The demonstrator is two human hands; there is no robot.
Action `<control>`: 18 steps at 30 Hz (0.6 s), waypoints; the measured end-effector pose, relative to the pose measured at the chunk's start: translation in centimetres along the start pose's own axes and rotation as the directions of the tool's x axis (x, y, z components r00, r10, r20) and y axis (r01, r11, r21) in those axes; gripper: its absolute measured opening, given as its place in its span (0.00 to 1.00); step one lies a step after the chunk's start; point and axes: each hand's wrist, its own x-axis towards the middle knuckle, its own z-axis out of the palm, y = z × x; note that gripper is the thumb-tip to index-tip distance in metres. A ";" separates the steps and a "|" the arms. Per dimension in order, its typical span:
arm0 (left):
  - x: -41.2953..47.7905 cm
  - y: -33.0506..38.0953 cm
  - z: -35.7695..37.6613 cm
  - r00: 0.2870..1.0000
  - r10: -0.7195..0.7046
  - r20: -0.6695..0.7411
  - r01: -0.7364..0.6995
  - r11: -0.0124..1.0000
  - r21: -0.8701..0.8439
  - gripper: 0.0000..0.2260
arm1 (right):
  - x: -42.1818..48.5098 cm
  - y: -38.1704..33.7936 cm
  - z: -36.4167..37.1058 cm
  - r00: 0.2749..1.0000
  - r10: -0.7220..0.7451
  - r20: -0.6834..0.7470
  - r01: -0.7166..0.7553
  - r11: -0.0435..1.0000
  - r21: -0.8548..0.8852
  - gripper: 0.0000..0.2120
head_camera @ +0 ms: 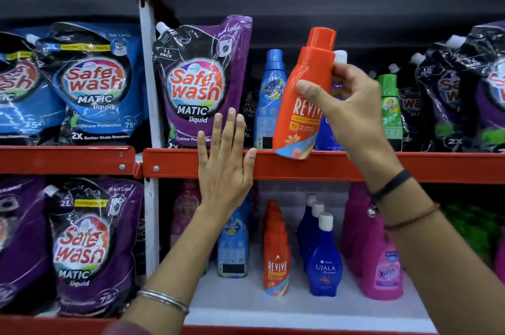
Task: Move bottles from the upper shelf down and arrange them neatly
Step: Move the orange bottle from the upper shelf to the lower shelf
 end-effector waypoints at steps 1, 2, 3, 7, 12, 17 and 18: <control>0.0 0.1 -0.1 1.000 -0.009 0.004 0.009 1.000 -0.002 0.26 | -0.6 0.0 -0.5 0.999 0.023 0.027 -0.024 1.000 0.018 0.30; 0.0 0.2 -0.1 1.000 -0.016 0.007 0.016 1.000 0.000 0.26 | -1.4 0.1 -0.9 0.997 0.049 0.059 -0.051 0.998 0.037 0.29; 0.0 0.3 -0.2 1.000 -0.023 0.010 0.023 1.000 0.004 0.26 | -2.3 0.2 -1.3 0.993 0.070 0.097 -0.075 0.996 0.057 0.27; -0.1 0.9 -0.4 0.998 -0.059 0.031 0.060 0.998 -0.015 0.28 | -6.5 1.8 -2.5 0.957 0.145 0.252 -0.169 0.983 0.077 0.28; -0.5 2.0 -0.3 0.996 -0.078 0.046 0.079 0.997 -0.013 0.28 | -10.8 5.8 -2.6 0.924 0.242 0.297 -0.248 0.969 -0.020 0.30; -1.0 3.6 0.0 0.996 -0.067 0.066 0.068 0.998 -0.011 0.29 | -14.8 9.6 -2.2 0.871 0.352 0.343 -0.327 0.936 -0.130 0.27; -1.0 3.7 0.1 0.996 -0.067 0.065 0.068 0.998 -0.005 0.29 | -15.6 10.3 -2.0 0.858 0.376 0.350 -0.345 0.927 -0.148 0.27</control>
